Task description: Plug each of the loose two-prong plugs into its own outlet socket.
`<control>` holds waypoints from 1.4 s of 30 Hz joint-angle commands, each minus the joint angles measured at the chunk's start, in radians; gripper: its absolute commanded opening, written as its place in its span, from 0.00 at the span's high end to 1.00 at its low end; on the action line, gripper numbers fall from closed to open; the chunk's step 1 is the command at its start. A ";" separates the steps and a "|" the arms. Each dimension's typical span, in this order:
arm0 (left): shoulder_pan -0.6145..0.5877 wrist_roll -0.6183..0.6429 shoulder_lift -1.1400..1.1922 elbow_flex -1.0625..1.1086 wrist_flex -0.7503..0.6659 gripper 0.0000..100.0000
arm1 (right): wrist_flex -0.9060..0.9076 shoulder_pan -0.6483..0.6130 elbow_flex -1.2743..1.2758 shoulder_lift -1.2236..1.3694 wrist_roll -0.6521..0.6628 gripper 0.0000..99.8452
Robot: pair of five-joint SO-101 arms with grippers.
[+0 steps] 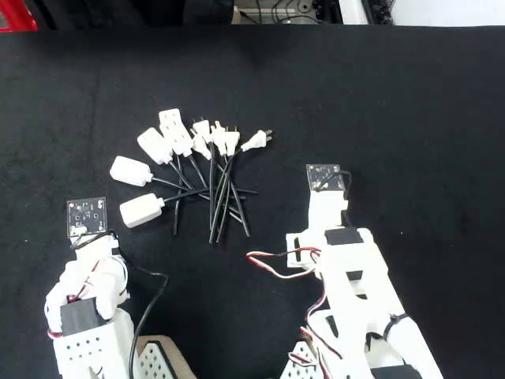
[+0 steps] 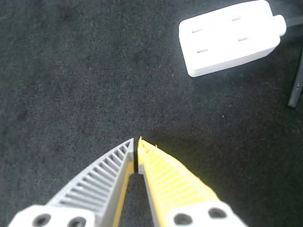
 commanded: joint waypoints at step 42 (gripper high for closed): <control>-0.007 -0.003 -0.003 0.018 0.005 0.97 | 0.562 -0.112 -0.687 0.002 -0.002 0.97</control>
